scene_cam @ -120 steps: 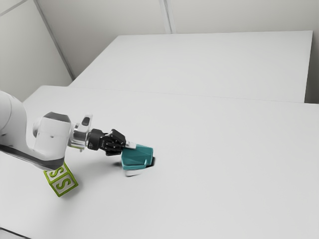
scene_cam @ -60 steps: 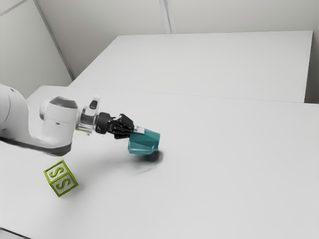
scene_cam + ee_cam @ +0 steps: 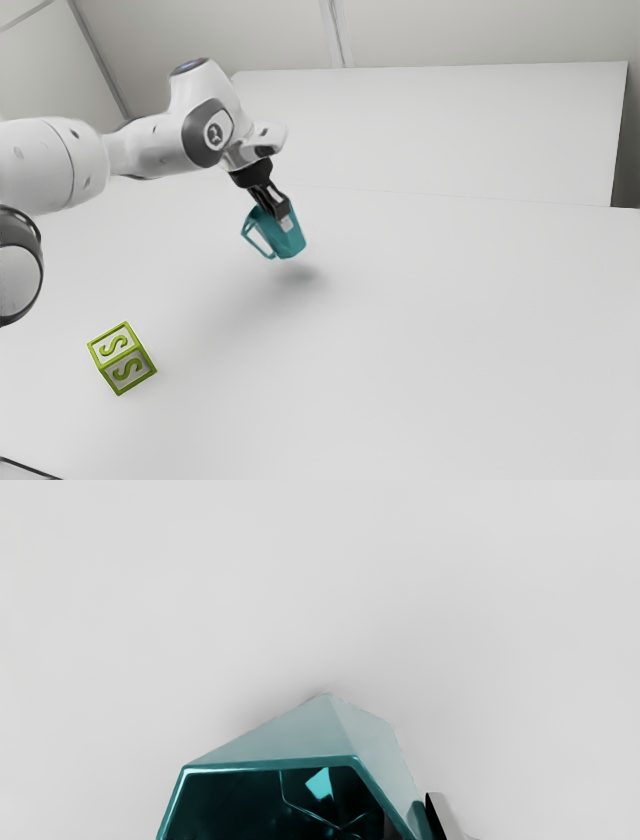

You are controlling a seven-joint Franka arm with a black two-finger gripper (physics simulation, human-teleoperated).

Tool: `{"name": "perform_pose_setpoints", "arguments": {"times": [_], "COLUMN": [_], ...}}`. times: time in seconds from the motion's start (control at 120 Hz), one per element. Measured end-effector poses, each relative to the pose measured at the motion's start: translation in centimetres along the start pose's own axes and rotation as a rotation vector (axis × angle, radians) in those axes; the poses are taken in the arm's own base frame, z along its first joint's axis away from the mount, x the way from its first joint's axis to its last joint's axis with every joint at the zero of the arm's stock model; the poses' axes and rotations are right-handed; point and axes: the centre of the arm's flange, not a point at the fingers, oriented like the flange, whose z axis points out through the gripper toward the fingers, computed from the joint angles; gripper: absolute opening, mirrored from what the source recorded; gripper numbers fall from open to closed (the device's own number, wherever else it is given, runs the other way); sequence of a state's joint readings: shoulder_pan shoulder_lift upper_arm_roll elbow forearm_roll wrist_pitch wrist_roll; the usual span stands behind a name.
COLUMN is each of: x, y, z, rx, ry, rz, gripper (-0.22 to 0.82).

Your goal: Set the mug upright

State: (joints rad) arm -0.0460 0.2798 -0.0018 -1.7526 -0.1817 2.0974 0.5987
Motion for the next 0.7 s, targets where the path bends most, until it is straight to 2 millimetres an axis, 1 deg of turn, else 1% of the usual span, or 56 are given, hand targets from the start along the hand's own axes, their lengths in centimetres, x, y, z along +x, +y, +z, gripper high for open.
{"name": "perform_pose_setpoints", "arguments": {"times": [0.067, 0.15, 0.233, 0.292, 0.375, 0.558, 0.658, 0.7], "x": [0.4, 0.4, 0.3, 0.3, 0.4, 0.5, 0.5, 0.6], "y": [0.4, 0.1, -0.2, -0.3, -0.3, -0.1, 0.0, 0.1], "z": [1.0, 3.7, 5.9, 6.4, 6.5, 6.5, 6.0, 5.2], "rx": [0.099, 0.168, 0.205, 0.225, 0.242, 0.240, 0.235, 0.236], "ry": [-0.073, -0.149, -0.180, -0.181, -0.170, -0.150, -0.135, -0.125], "rz": [0.014, -0.010, -0.059, -0.097, -0.155, -0.275, -0.334, -0.355], "gripper": [-0.17, -0.17, -0.17, -0.17, -0.17, 0.23, 0.37, 0.41]}}
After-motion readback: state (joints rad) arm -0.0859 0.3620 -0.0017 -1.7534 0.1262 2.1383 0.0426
